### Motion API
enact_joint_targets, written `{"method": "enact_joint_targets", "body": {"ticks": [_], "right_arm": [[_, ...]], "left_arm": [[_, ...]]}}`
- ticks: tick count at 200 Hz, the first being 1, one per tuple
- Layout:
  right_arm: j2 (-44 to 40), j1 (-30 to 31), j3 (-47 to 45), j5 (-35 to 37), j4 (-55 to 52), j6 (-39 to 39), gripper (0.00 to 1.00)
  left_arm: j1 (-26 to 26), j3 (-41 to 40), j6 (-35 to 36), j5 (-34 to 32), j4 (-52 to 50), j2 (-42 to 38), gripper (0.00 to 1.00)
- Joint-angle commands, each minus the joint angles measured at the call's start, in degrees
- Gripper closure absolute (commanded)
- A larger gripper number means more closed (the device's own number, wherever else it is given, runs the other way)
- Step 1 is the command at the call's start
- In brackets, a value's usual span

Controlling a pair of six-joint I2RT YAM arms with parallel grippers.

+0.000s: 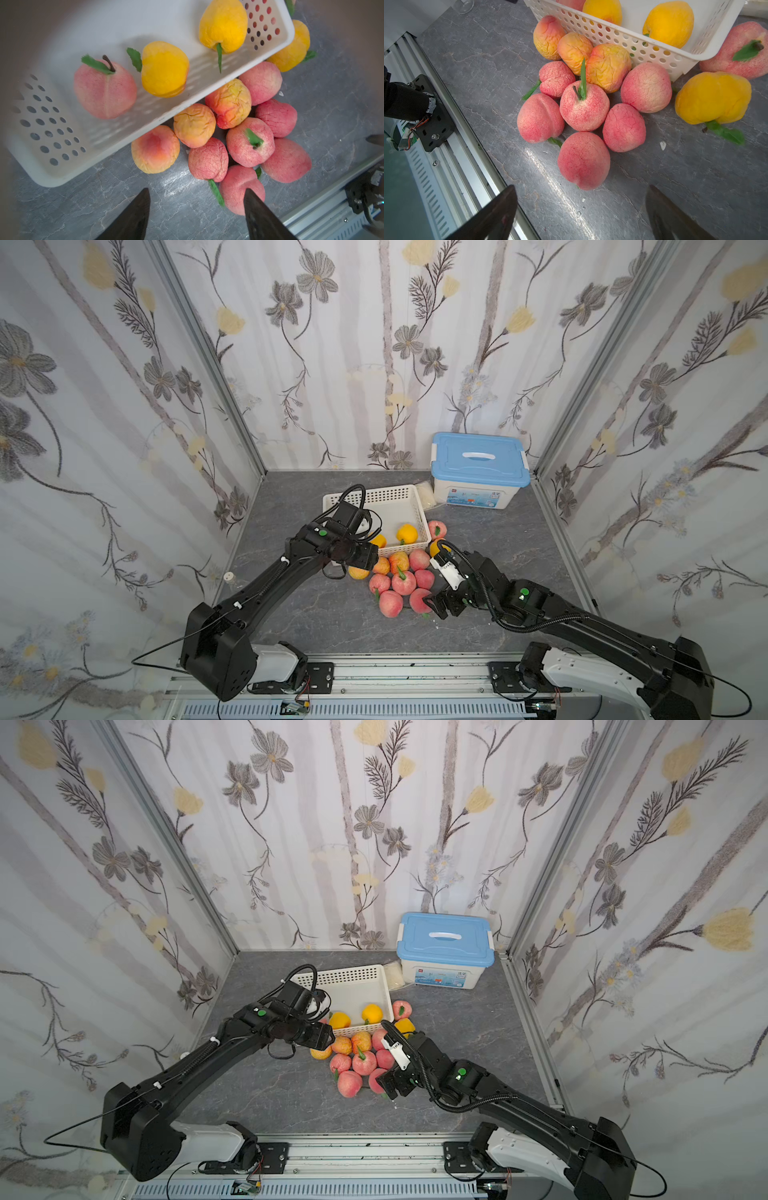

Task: Put the peaches into the basket
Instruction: Pick up the peach from the center of the board.

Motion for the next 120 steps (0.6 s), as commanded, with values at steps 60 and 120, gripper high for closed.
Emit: {"method": "enact_joint_targets", "body": {"ticks": [60,120], "right_arm": [[11.67,0.46,5.72,-4.78,-0.23,8.14,0.08],[17.26,1.64,9.22,-1.1,-4.13,11.84,0.09]], "left_arm": [[-1.42,-7.99,6.06,11.81,5.39,-12.71,0.25],[-1.51,-10.4,7.57,14.21,2.85,-17.98,0.24]]}}
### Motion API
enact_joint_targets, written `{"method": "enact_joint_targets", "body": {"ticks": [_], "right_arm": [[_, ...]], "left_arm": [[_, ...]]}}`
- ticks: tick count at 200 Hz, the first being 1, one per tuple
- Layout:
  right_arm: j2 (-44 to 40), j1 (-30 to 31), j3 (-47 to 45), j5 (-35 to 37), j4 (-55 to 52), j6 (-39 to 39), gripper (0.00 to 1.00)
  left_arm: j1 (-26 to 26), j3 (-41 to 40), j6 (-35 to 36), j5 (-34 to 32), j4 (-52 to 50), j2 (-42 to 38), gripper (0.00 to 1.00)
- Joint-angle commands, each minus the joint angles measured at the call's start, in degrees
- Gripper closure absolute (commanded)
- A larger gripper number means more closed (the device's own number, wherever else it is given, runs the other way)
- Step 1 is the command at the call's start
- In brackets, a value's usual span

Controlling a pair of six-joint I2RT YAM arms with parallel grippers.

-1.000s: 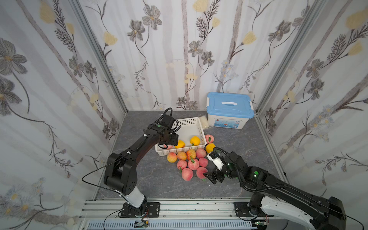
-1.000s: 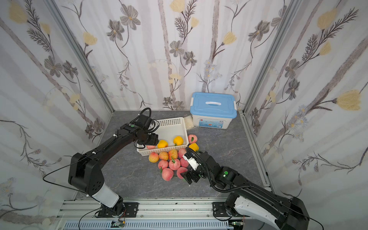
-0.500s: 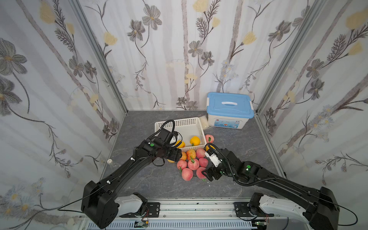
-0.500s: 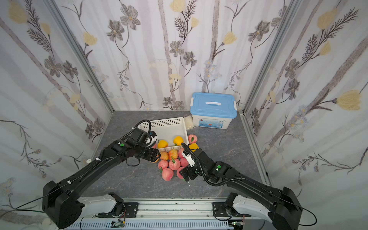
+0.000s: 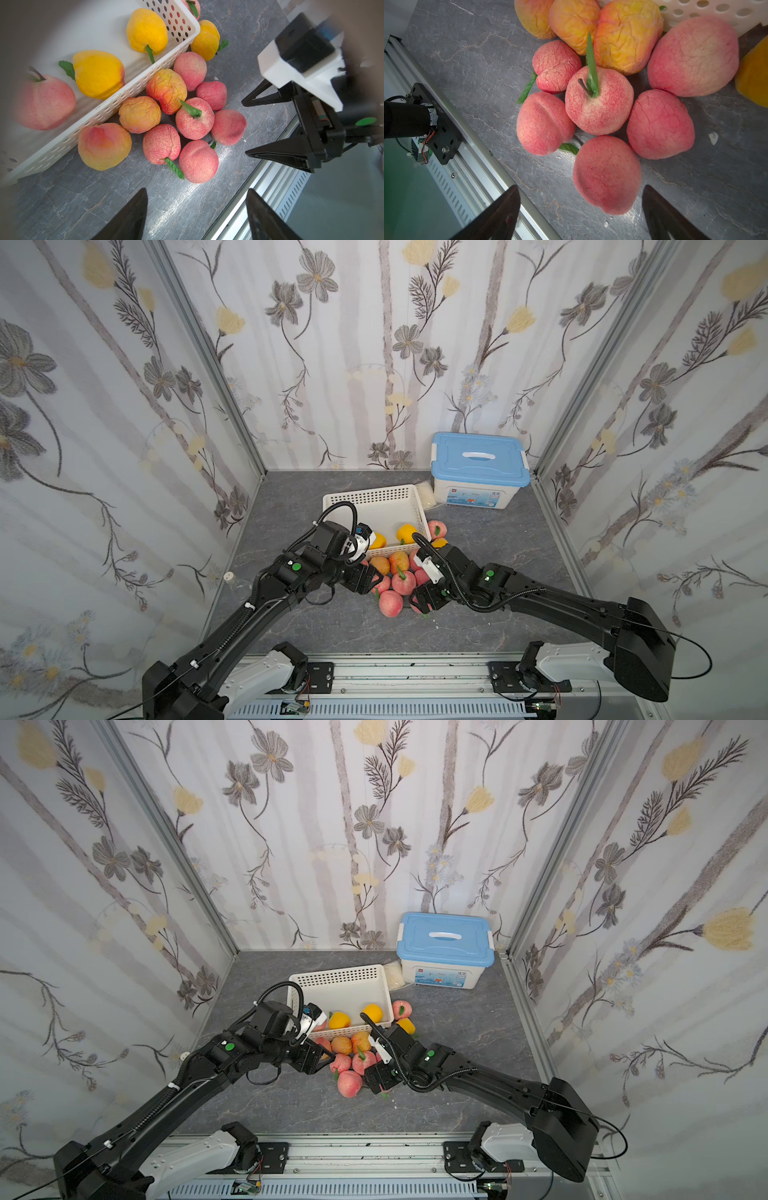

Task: Put the peaches into the basket
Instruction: Pick up the peach from the center of the board.

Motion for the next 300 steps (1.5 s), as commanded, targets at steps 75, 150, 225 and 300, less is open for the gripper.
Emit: {"method": "enact_joint_targets", "body": {"ticks": [75,150,225,300], "right_arm": [[6.38,2.02,4.71,4.91,-6.03,5.16,0.11],[11.85,2.43,7.62,7.41,-5.87,6.37,0.15],[13.57,2.44,7.4,8.73,-6.96,6.98,0.23],[13.83,2.53,8.33,9.02,-8.61,6.61,0.39]], "left_arm": [[-0.09,-1.27,1.84,2.37,-0.59,-2.8,0.24],[0.01,-1.27,1.59,1.61,-0.76,-2.61,0.23],[-0.06,-1.1,1.52,1.52,-0.95,-2.01,0.23],[-0.04,-1.02,1.51,1.42,-0.95,-1.83,0.23]]}}
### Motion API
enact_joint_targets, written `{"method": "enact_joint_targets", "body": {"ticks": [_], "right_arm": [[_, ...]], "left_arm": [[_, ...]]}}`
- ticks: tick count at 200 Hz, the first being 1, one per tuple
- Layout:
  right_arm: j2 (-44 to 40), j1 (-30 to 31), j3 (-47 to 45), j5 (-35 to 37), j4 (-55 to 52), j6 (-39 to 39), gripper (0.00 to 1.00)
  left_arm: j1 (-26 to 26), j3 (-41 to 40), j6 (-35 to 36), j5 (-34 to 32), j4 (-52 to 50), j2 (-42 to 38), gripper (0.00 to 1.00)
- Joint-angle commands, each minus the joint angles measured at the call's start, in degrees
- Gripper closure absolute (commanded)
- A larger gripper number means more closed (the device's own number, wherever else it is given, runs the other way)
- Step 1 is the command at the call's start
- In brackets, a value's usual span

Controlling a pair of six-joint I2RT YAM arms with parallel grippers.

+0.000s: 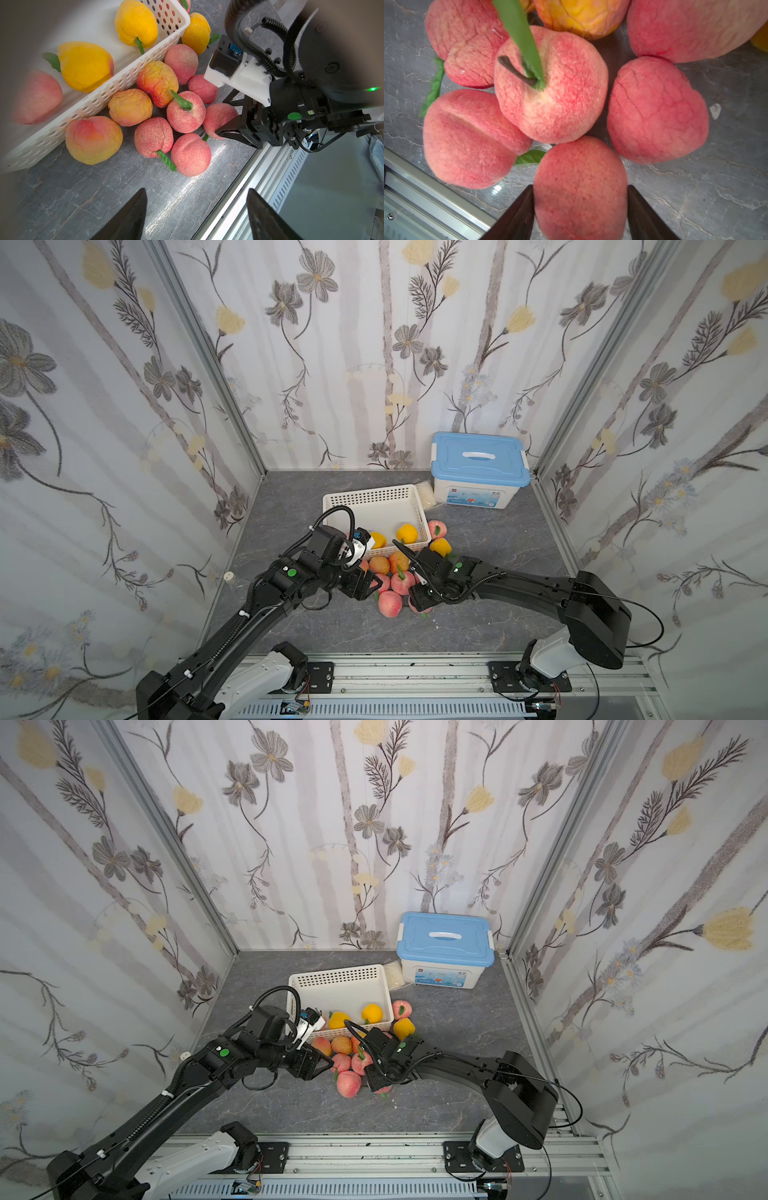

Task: Put the peaches into the basket
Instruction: Pick up the peach from the center of the board.

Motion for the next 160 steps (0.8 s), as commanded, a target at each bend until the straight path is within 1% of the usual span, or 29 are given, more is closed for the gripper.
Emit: {"method": "enact_joint_targets", "body": {"ticks": [1,24,60,67,90,123,138,142,160], "right_arm": [[-0.13,0.04,0.5,1.35,-0.78,0.11,0.39],[-1.57,0.08,0.6,1.24,-1.84,-0.04,0.44],[-5.53,0.12,0.9,1.02,-5.06,-0.59,0.45],[-7.99,0.12,1.11,1.08,-5.75,-0.66,0.45],[-10.52,-0.43,2.82,1.1,-7.83,-1.55,0.47],[-12.13,-3.77,6.79,0.44,-8.1,-3.56,0.49],[-11.32,-5.29,9.96,-0.24,-8.05,-5.34,0.49],[-10.91,-7.3,10.91,-0.34,-8.16,-5.89,0.49],[-8.52,-9.76,16.23,-1.07,-8.13,-8.33,0.5]], "left_arm": [[-0.03,0.19,1.17,-0.24,0.02,0.09,0.23],[0.03,0.2,1.2,-0.34,-0.03,0.19,0.23],[0.03,0.23,1.05,-0.38,-0.03,0.37,0.23],[-0.01,0.31,1.11,-0.38,0.01,0.4,0.23],[0.0,0.32,1.13,-0.27,0.02,0.46,0.23],[0.02,0.32,1.05,-0.55,-0.06,0.5,0.23],[-0.05,0.3,1.03,-0.69,-0.07,0.54,0.23],[0.01,0.31,1.05,-0.64,-0.07,0.53,0.23],[-0.01,0.27,0.97,-0.65,-0.06,0.53,0.23]]}}
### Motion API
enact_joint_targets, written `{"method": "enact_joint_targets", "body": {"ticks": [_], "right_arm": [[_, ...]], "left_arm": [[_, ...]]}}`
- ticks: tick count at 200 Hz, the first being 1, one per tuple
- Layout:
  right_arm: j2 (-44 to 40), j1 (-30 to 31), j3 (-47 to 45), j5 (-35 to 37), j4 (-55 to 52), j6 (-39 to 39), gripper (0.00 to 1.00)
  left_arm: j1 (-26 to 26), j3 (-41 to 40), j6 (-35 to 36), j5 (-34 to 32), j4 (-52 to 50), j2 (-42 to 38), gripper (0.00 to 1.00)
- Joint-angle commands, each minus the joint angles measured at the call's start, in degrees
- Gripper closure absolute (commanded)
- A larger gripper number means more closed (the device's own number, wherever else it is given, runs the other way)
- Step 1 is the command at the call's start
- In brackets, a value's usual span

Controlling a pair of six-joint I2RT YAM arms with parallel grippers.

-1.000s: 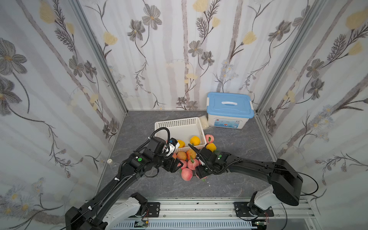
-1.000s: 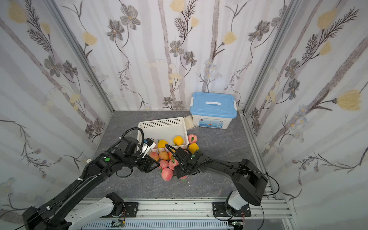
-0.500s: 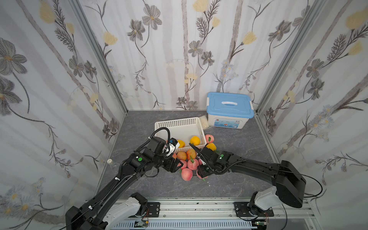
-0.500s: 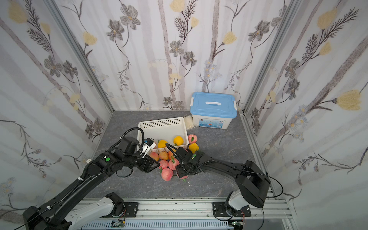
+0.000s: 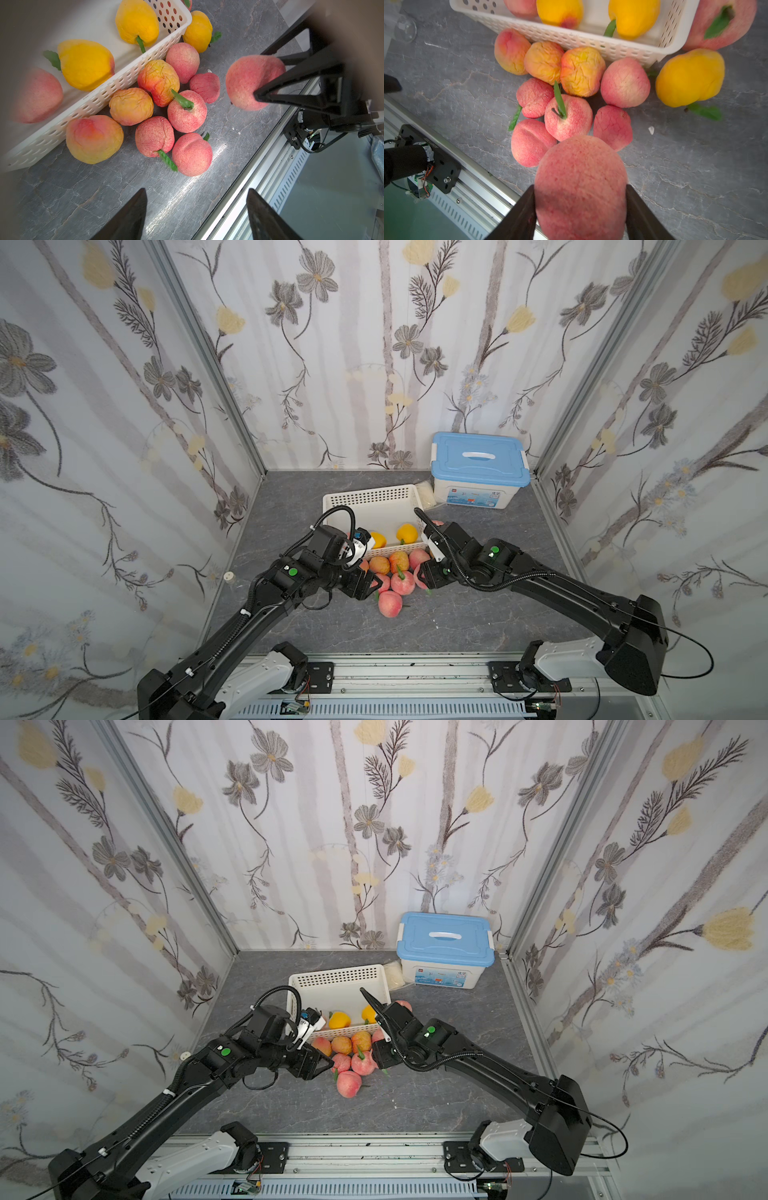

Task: Put the peaches into the basket
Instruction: Pick up the peach from the center of the board, then place the peach in the basket.

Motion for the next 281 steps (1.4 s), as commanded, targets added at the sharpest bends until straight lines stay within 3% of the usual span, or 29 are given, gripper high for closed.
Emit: {"method": "enact_joint_targets", "body": {"ticks": [1,58,134,215,281], "right_arm": [[2.36,-2.72,5.29,-0.5,1.24,-3.95,0.5],[16.68,-4.7,25.58,-0.82,-0.66,-9.89,0.5],[31.02,-5.22,43.98,-2.18,-2.95,-12.67,0.51],[40.23,-5.38,53.83,-2.56,-3.52,-13.71,0.51],[43.39,-5.5,55.45,-1.56,-2.72,-14.7,0.5]], "left_arm": [[0.05,0.3,1.01,-0.39,0.0,0.05,0.23],[0.02,0.32,0.79,-0.56,0.04,0.17,0.23],[0.17,0.33,0.48,-0.02,0.22,-0.12,0.23],[0.19,0.27,0.44,0.12,0.38,0.31,0.23],[0.16,0.41,0.42,-0.01,0.22,0.58,0.23]]}}
